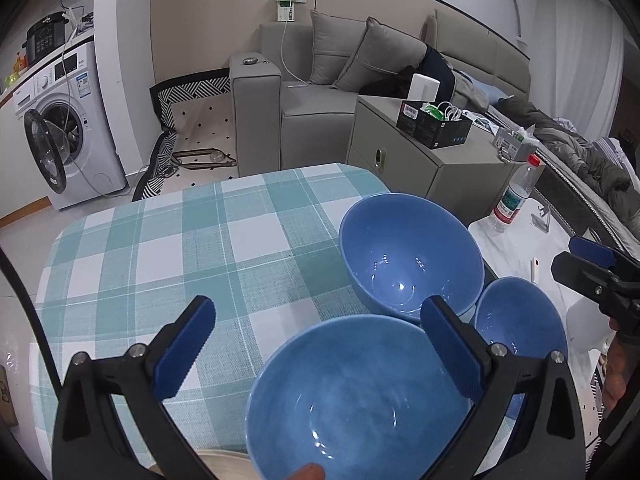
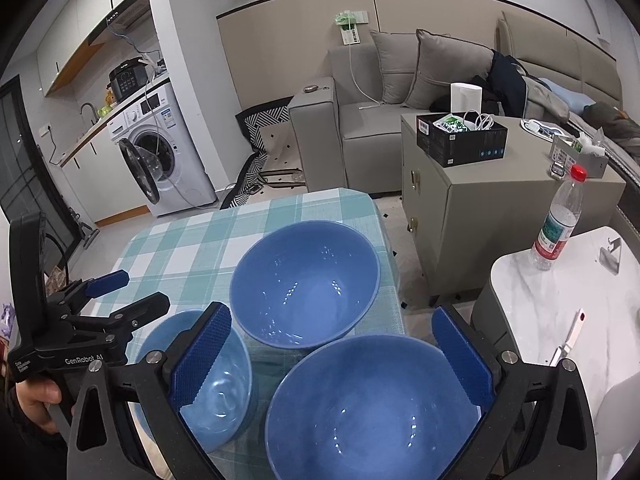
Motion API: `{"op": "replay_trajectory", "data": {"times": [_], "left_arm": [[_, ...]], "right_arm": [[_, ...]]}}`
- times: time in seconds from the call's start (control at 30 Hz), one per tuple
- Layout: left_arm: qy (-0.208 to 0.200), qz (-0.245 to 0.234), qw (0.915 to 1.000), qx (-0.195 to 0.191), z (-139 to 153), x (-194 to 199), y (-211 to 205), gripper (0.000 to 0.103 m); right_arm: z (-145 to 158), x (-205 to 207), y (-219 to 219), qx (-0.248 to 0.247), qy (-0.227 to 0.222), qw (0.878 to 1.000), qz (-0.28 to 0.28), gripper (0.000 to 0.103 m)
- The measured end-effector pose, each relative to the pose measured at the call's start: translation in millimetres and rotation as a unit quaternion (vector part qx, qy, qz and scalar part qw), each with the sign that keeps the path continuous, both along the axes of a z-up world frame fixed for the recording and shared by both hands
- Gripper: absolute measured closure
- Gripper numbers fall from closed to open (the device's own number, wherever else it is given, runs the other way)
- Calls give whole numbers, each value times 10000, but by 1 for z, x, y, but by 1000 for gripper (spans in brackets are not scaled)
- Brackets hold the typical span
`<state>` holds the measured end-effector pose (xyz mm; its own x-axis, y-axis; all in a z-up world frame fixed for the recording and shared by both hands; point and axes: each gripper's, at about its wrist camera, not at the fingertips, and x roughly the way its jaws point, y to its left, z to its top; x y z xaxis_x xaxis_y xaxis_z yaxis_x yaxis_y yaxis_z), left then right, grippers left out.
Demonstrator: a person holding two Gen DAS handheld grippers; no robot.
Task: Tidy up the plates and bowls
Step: 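Move both open tools over the blue bowls, then close the left tool on a blue bowl rim while the right tool closes on another bowl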
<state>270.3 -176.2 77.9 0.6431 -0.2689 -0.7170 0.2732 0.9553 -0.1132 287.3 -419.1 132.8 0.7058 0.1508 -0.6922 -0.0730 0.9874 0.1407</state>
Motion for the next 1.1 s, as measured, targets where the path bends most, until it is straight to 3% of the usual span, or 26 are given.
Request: {"op": "replay_trajectory", "data": {"times": [0.4, 1.1], "left_arm": [[112, 29, 9998, 146, -9, 24, -16, 0], [704, 106, 9974, 93, -41, 68, -31, 0]], "right_arm": [[-19, 27, -7, -36, 263, 9996, -136, 1], [-54, 66, -15, -333, 740, 9963, -289, 1]]}}
